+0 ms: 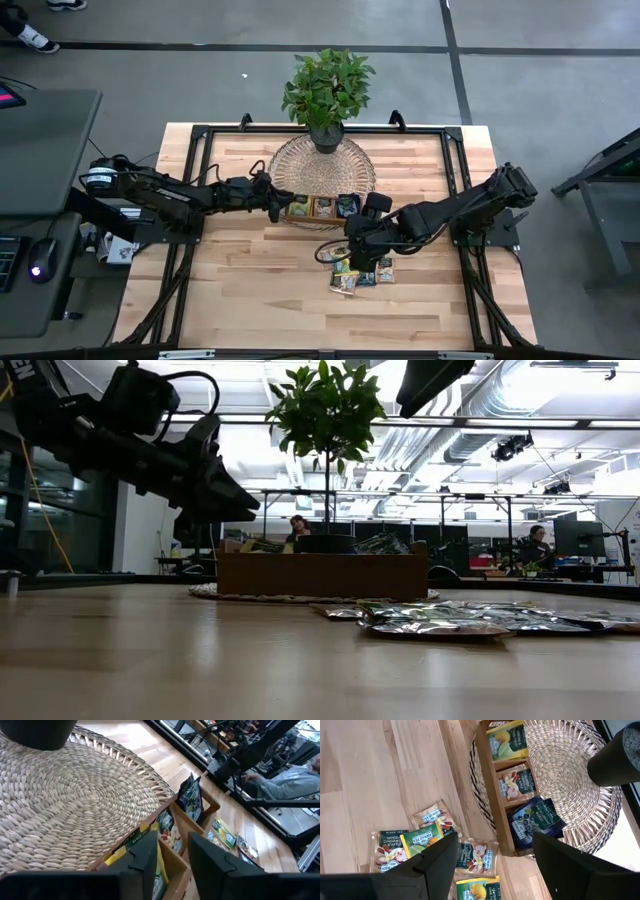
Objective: Pick & Place Tea
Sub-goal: Put the green tea bag into the left section of the wooden organizer
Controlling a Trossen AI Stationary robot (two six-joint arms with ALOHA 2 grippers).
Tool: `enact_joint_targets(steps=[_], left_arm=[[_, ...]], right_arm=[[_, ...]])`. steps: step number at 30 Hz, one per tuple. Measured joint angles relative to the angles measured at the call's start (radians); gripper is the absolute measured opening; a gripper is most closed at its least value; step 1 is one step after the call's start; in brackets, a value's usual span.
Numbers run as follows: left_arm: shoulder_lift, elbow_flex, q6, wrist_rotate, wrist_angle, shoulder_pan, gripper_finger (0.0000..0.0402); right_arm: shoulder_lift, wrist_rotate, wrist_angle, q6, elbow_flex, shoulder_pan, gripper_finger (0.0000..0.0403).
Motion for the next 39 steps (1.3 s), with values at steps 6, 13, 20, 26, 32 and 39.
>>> enact_joint_targets(steps=[6, 13, 20, 26, 32, 39], left_arm=[[0.0, 0.0, -0.001, -0.018, 0.024, 0.0, 0.0126], [-0.011, 0.028, -0.064, 0.116, 0.107, -0.021, 0.0123], [-0.011, 0.18, 0.027, 0.126, -0.113, -0.164, 0.0046], [0.037, 0.285, 0.081, 0.059, -0.28, -0.26, 0.0009], [0.189, 0.331, 0.034, 0.072, -0.214, -0.328, 0.0001], [0.423, 0.47, 0.008, 0.132, -0.16, -0.364, 0.0]], right_arm=[[0.0, 0.0, -0.001, 0.028, 0.0, 0.0, 0.0252], [0.0, -0.055, 0.004, 0.288, -0.097, 0.004, 0.0252], [0.001, -0.169, 0.111, 0.628, -0.302, 0.049, 0.0252], [0.001, -0.181, 0.225, 0.796, -0.362, 0.075, 0.0252], [0.001, -0.18, 0.292, 0.913, -0.398, 0.074, 0.0252], [0.001, -0.224, 0.352, 1.002, -0.483, 0.075, 0.0252]])
